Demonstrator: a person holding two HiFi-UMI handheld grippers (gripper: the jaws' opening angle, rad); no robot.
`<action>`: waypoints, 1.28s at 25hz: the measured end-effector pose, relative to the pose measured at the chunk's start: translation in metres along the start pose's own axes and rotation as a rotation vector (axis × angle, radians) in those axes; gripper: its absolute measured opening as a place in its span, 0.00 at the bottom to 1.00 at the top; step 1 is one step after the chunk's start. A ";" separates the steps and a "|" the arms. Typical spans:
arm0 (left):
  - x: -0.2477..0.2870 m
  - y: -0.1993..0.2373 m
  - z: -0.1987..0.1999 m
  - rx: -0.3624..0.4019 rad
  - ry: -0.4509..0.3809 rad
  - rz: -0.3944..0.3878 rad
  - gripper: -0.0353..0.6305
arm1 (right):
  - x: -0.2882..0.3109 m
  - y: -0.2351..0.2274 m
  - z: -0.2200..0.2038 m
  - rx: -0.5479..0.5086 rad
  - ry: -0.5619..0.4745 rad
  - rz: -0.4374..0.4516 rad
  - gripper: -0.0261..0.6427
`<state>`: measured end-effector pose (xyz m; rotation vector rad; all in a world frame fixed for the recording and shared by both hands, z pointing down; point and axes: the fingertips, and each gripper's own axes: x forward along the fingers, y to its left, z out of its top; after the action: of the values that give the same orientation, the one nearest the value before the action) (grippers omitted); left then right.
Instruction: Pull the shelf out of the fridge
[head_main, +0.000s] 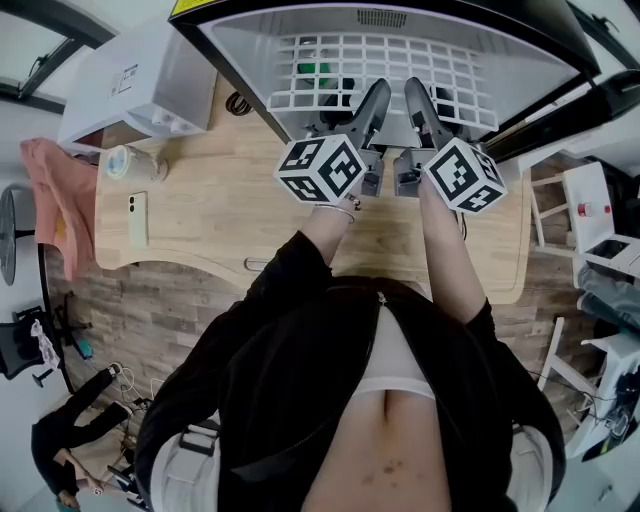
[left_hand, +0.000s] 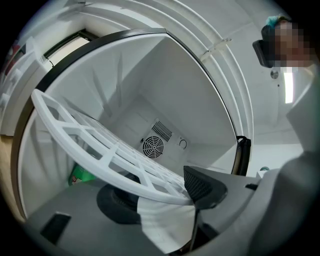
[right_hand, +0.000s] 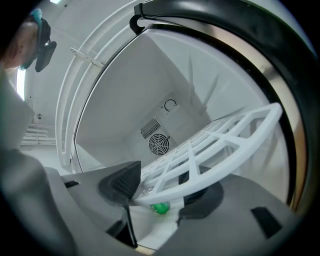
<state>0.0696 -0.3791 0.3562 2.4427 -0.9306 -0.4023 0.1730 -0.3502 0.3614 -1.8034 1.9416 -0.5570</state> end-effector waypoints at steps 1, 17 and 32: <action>0.000 0.000 0.001 0.000 -0.002 0.001 0.46 | 0.000 0.001 0.000 0.001 0.000 0.001 0.42; -0.013 -0.004 -0.003 -0.008 -0.026 0.022 0.44 | -0.012 0.003 -0.004 0.008 0.000 0.010 0.42; -0.023 -0.008 -0.007 -0.004 -0.021 0.023 0.44 | -0.023 0.006 -0.008 0.010 0.005 0.011 0.41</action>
<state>0.0607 -0.3557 0.3598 2.4264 -0.9645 -0.4223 0.1653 -0.3266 0.3655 -1.7856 1.9483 -0.5671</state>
